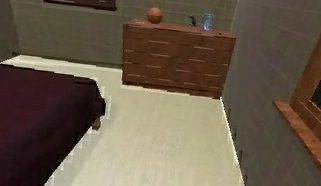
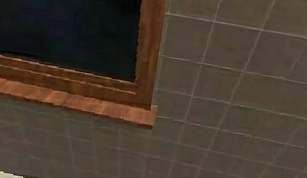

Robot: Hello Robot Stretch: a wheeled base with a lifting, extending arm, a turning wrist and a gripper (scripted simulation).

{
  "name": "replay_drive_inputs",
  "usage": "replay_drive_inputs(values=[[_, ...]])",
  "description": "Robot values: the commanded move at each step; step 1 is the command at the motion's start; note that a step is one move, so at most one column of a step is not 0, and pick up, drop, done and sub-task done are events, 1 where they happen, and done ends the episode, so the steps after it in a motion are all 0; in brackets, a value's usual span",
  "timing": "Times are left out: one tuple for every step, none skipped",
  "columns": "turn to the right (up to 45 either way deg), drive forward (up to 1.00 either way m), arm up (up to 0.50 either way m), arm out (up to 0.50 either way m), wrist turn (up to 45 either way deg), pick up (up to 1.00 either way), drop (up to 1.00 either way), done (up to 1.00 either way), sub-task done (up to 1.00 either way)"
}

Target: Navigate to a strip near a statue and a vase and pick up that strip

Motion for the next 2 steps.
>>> replay_drive_inputs(values=[[0.0,1.00,0.00,0.00,0.0,0.00,0.00,0.00,0.00],[0.0,1.00,0.00,0.00,0.0,0.00,0.00,0.00,0.00]])
